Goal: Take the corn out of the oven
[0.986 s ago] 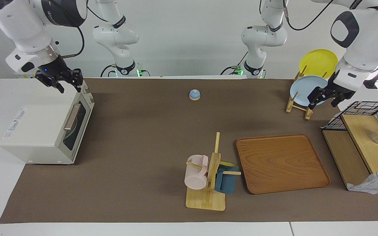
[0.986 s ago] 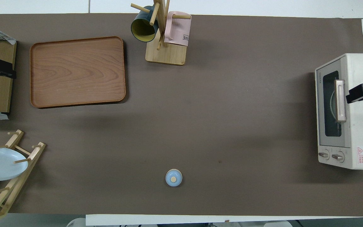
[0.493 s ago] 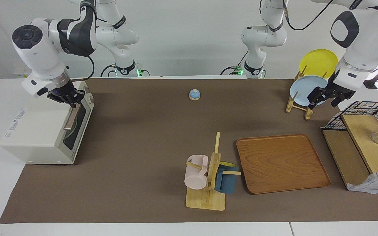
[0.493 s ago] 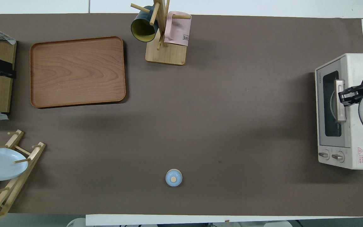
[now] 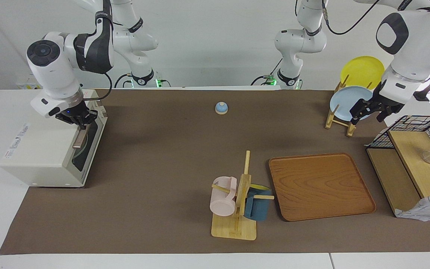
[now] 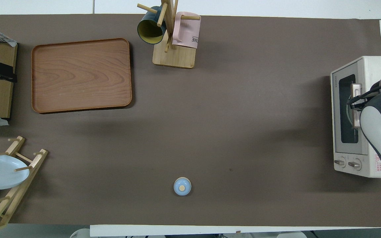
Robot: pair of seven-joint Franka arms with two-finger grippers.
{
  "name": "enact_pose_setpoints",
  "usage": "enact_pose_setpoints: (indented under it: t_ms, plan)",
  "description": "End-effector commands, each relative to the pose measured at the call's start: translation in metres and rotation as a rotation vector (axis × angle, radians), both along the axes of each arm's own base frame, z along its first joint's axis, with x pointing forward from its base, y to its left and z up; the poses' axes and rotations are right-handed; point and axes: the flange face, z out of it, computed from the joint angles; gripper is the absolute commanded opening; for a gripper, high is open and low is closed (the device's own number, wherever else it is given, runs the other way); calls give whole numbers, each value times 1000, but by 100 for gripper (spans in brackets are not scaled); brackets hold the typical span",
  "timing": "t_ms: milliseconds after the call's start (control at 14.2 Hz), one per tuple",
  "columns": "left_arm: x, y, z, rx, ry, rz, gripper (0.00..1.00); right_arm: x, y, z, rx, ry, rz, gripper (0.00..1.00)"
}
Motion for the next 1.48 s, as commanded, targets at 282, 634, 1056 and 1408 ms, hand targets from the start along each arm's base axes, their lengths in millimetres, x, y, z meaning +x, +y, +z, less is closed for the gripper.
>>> enact_pose_setpoints:
  t_ms: [282,634,1056,1408]
  plan:
    - [-7,2,1,-13,-14,8,100,1,14,-62,1,-57,-60,0]
    - [-7,2,1,-13,-14,8,100,13,54,-123,20,-104,-92,0]
    - [-7,2,1,-13,-14,8,100,25,79,-161,66,-124,-117,0]
    - [-7,2,1,-13,-14,8,100,30,168,-137,168,-157,-278,4]
